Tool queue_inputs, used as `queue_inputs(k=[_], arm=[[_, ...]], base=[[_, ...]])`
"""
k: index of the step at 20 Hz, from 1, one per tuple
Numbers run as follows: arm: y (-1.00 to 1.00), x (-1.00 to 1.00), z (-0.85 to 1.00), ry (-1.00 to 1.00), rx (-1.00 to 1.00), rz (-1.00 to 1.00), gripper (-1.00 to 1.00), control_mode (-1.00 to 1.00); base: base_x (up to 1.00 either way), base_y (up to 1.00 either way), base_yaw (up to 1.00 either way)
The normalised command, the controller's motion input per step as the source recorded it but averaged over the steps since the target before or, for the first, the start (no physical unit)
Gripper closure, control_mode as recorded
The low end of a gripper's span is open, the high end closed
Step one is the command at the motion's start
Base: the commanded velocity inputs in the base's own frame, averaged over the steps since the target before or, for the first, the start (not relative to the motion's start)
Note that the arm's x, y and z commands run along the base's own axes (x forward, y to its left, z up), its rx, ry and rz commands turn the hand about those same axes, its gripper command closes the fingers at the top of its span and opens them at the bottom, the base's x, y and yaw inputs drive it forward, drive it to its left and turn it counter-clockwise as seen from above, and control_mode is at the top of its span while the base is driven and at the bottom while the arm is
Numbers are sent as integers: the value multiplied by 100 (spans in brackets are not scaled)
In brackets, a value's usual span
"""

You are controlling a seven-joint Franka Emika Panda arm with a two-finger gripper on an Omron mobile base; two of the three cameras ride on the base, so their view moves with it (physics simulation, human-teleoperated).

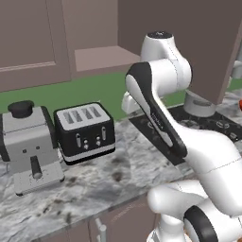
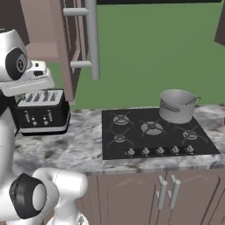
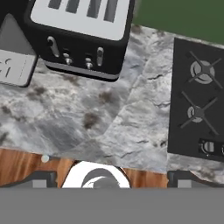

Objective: Open the cabinet and move the ladle to the pot. Then close the cabinet.

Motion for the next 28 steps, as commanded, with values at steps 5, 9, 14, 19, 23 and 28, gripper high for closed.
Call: queue_inputs(k=[5, 9, 14, 19, 23, 28], arm=[[-19, -98, 65, -33, 10, 0, -100, -100], [-44, -47, 26, -9, 22, 0, -100, -100], [-56, -40, 4, -3, 34, 0, -100, -100], [-60, -63, 0, -14, 30, 0, -100, -100], [-55, -19, 0, -18, 15, -7, -100, -100], [-82, 6, 0, -8, 16, -6, -100, -100]], base=[[0, 0, 0], [0, 0, 0], [0, 0, 0], [0, 0, 0], [0, 0, 0], [0, 0, 0]])
